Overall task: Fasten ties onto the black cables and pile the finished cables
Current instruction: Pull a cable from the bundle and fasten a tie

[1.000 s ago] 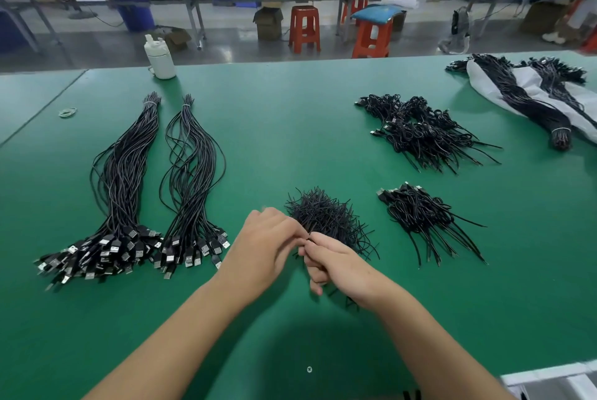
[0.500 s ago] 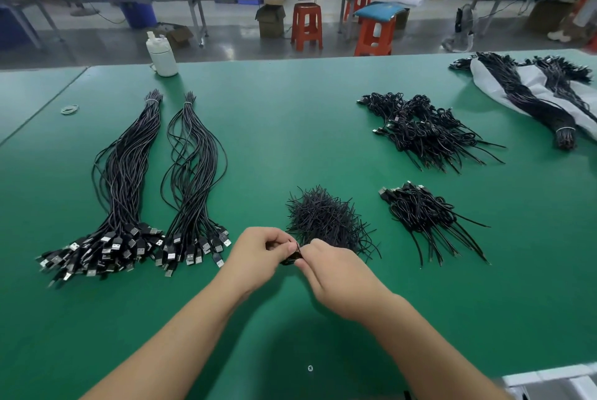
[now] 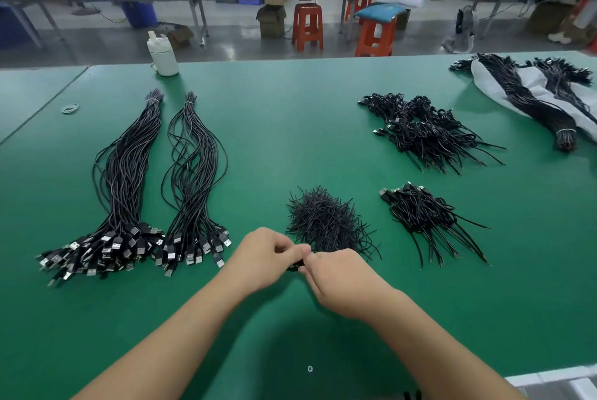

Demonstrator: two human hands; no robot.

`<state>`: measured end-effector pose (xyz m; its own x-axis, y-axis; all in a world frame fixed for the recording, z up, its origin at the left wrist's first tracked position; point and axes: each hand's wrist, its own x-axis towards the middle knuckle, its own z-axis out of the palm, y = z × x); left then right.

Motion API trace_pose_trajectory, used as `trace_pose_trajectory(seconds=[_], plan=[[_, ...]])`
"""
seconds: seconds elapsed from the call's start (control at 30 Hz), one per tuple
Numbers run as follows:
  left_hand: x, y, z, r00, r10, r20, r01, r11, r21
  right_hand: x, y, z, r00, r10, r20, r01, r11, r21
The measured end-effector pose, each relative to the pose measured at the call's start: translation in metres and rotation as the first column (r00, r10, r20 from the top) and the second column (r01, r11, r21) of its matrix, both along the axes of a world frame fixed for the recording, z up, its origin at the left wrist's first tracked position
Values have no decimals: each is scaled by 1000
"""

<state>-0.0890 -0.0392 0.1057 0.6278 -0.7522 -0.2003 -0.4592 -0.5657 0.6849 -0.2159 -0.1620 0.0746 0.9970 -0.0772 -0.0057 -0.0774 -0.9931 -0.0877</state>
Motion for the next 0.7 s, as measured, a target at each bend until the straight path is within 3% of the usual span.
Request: trace_pose_trajectory(seconds=[0.37, 0.7], plan=[[-11, -8, 2, 985, -20, 174, 10, 998, 55, 4, 5, -3, 993, -89, -80, 84, 995, -58], [-11, -11, -2, 995, 37, 91, -36, 999, -17, 4, 3, 9, 986, -135, -97, 129, 990, -65]])
